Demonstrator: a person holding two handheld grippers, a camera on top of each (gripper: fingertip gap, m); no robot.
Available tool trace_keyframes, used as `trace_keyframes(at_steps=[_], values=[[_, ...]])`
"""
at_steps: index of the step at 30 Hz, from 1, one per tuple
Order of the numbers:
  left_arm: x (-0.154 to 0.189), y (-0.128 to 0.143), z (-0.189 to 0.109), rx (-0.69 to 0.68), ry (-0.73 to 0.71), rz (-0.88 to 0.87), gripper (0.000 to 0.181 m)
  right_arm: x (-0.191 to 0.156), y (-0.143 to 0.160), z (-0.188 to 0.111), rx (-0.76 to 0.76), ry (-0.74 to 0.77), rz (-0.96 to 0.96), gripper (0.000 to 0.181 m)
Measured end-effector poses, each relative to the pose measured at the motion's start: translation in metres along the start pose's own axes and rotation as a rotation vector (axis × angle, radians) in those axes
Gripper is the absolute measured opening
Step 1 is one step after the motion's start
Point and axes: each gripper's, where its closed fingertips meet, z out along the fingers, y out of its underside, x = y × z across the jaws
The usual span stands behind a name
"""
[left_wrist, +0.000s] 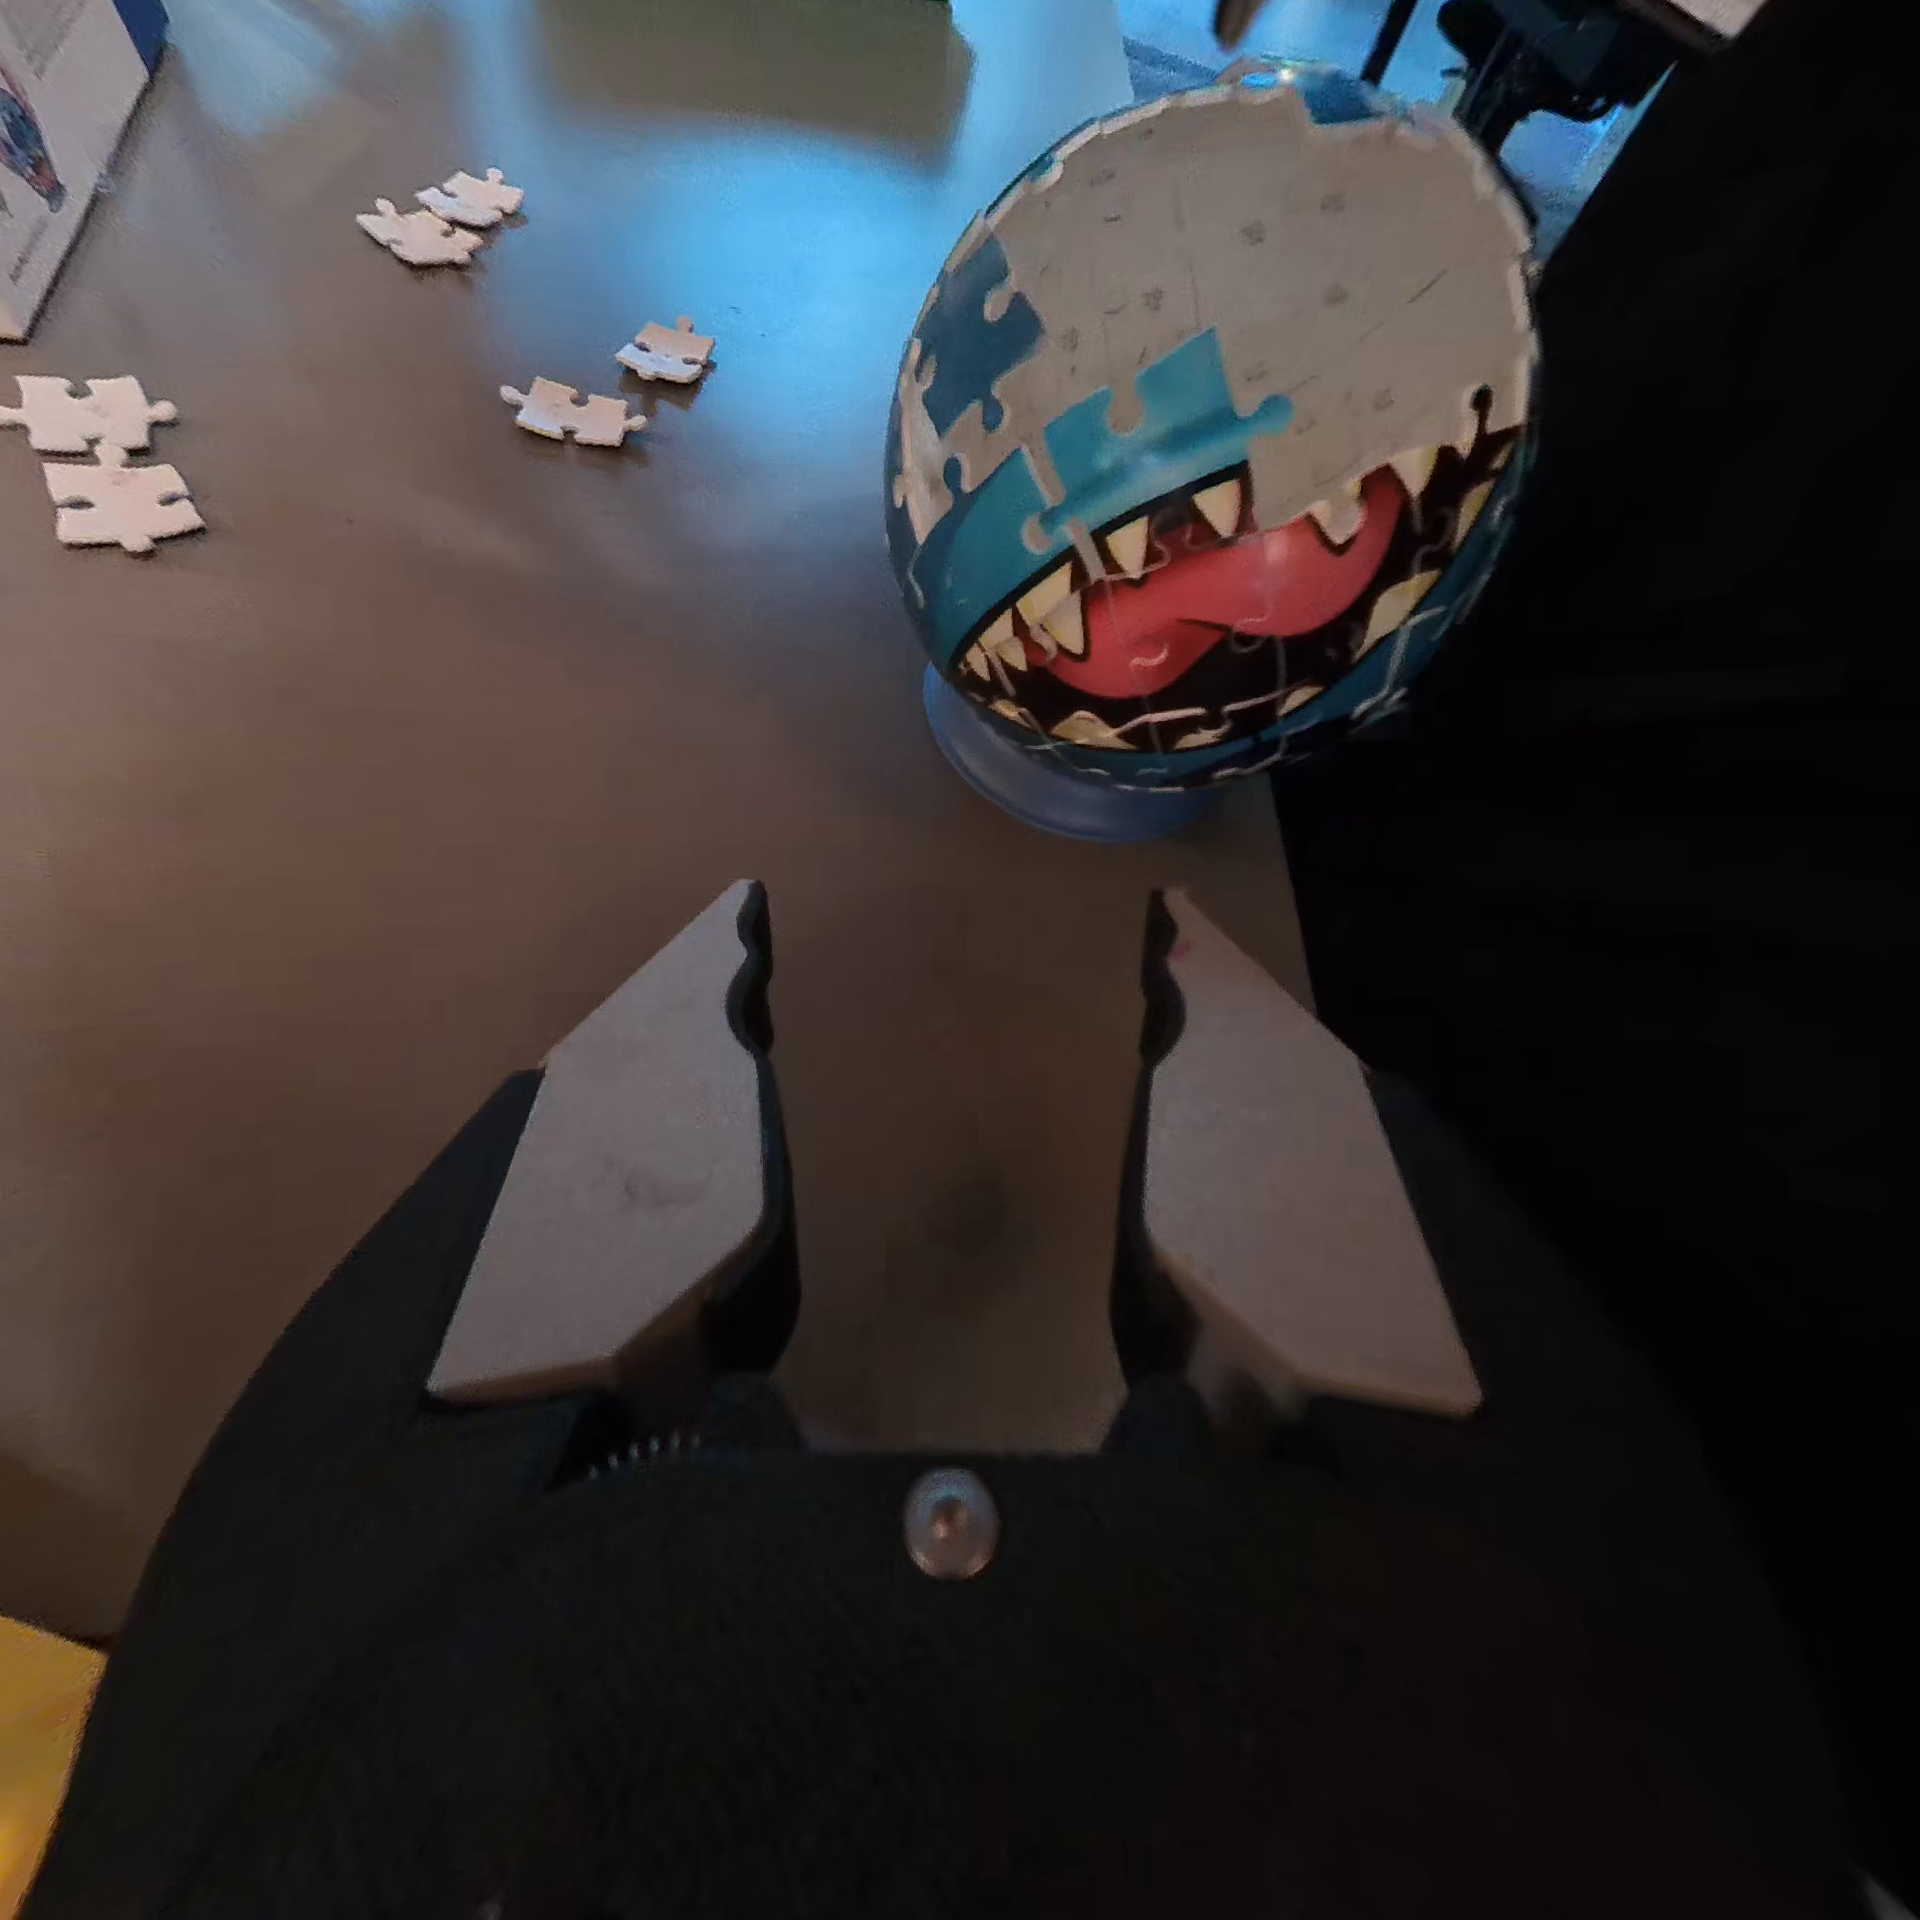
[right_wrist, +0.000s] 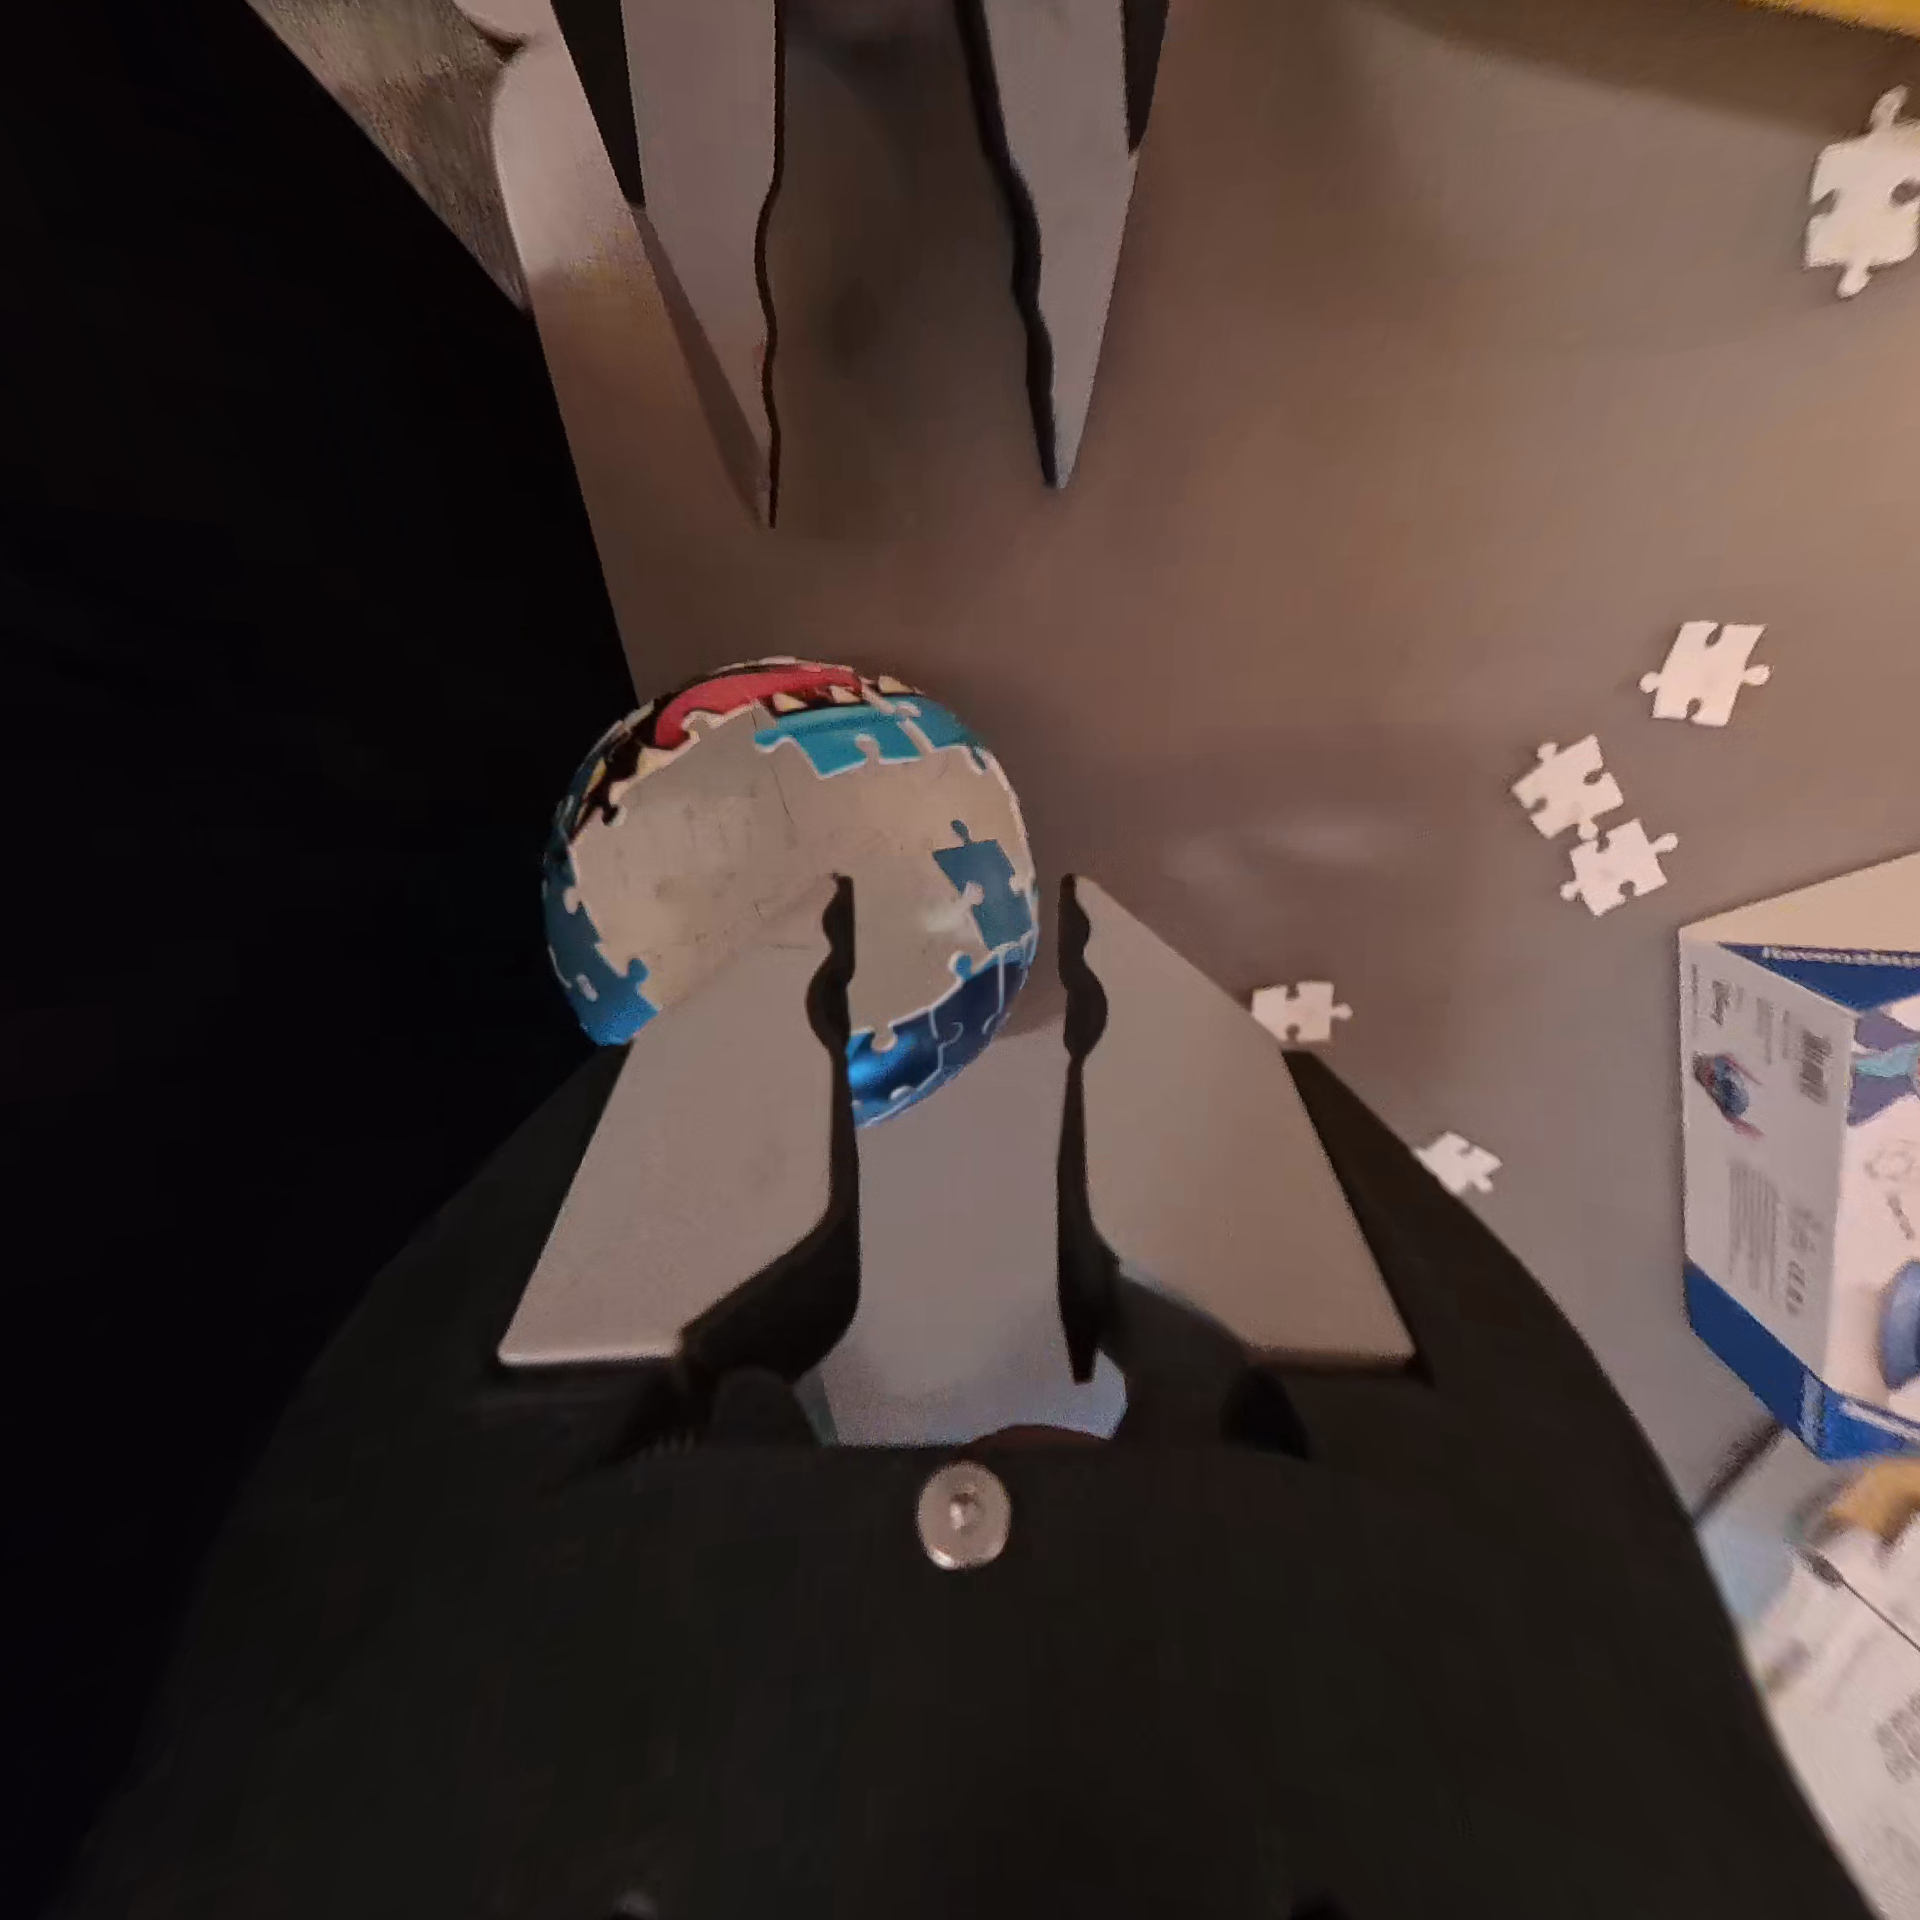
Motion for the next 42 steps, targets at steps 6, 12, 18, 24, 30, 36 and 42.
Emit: trace_keyframes(at_steps=[6, 12, 18, 24, 30, 36, 42], values=[[0.011, -0.011, -0.003, 0.09, 0.037, -0.022, 0.071, 0.008, 0.009, 0.006, -0.231, 0.107, 0.01, 0.035], [0.022, -0.009, -0.006, 0.097, 0.03, 0.044, 0.082, -0.01, 0.038, -0.037, 0.239, 0.118, 0.137, 0.061], [0.02, -0.011, 0.009, 0.055, -0.021, 0.167, 0.102, -0.047, 0.075, 0.005, 0.796, 0.169, 0.069, 0.076], [0.01, 0.005, 0.04, -0.156, -0.106, 0.304, 0.109, -0.052, 0.072, 0.041, 0.893, 0.28, 0.019, 0.084], [0.017, -0.003, 0.066, -0.179, -0.111, 0.383, 0.104, -0.05, 0.068, 0.04, 0.882, 0.425, -0.081, 0.093], [0.024, -0.005, 0.065, -0.154, -0.111, 0.393, 0.092, -0.05, 0.069, 0.045, 0.895, 0.442, -0.106, 0.091], [0.031, -0.018, 0.053, -0.07, -0.118, 0.321, 0.092, -0.041, 0.074, 0.063, 0.88, 0.356, -0.039, 0.091]])
